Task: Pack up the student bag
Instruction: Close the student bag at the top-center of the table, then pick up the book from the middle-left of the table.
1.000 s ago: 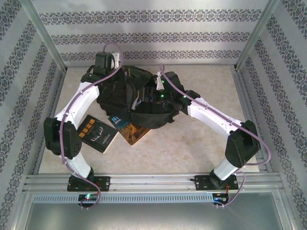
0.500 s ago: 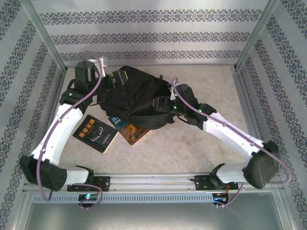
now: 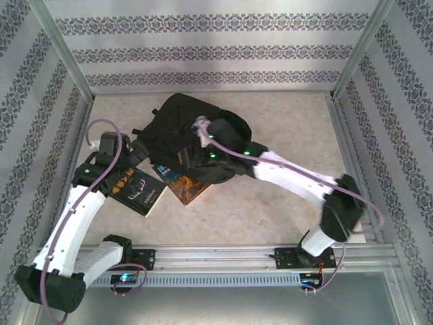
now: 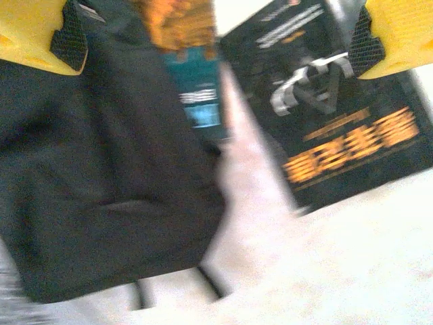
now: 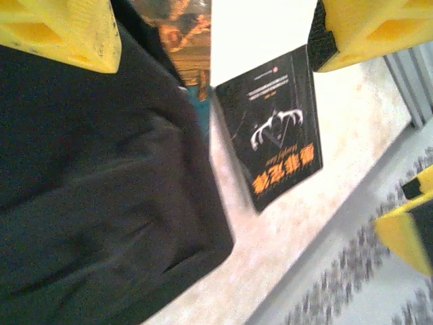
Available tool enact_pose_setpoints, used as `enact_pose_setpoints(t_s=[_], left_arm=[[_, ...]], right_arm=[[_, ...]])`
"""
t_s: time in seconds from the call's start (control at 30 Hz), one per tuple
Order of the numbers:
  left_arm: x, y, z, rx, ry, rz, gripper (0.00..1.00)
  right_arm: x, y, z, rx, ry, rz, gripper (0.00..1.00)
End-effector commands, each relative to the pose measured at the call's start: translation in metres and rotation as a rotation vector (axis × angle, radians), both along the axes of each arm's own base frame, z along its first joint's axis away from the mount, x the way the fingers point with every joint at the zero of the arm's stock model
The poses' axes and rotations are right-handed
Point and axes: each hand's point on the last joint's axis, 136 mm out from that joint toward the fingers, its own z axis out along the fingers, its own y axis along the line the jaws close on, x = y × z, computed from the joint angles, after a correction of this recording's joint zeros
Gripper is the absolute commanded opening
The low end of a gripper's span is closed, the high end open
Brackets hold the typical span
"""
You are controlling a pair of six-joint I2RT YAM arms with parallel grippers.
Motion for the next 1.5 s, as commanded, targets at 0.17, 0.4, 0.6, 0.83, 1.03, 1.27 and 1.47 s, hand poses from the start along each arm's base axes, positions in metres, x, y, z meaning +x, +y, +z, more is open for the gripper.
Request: enact_pose_setpoints(t_s=[0.17,0.4,0.6,0.83,1.03,1.27,1.47], left_arm=[[-0.062,0.049,-0.097,-0.1,0.15,0.371,1.0],[-0.05,0.049,-0.129,-0.179,0.134,0.435,1.0],[-0.039,0.041,-0.146,-0.256,0.095,0.441,0.98],[-0.037,0.04,-0.157,-0.268,0.093,0.442,0.97],[-0.032,0.035,-0.165,-0.293,0.106,0.426,0.98],[-0.017,0.001,-0.184,-0.431,0.152,0.276,0.97],[-0.021,-0.036,-0.193,-0.532,0.175,0.147,0.94]], right_arm=[[-0.038,0.091,-0.077,-0.125,0.168,0.254,0.62],[-0.025,0.109,-0.127,-0.265,0.18,0.219,0.56],[-0.016,0.12,-0.165,-0.366,0.194,0.241,0.56],[-0.013,0.118,-0.192,-0.443,0.194,0.246,0.56],[-0.032,0.119,-0.2,-0.47,0.199,0.327,0.53],[-0.066,0.111,-0.189,-0.413,0.262,0.414,0.27],[-0.084,0.099,-0.177,-0.321,0.361,0.435,0.2]])
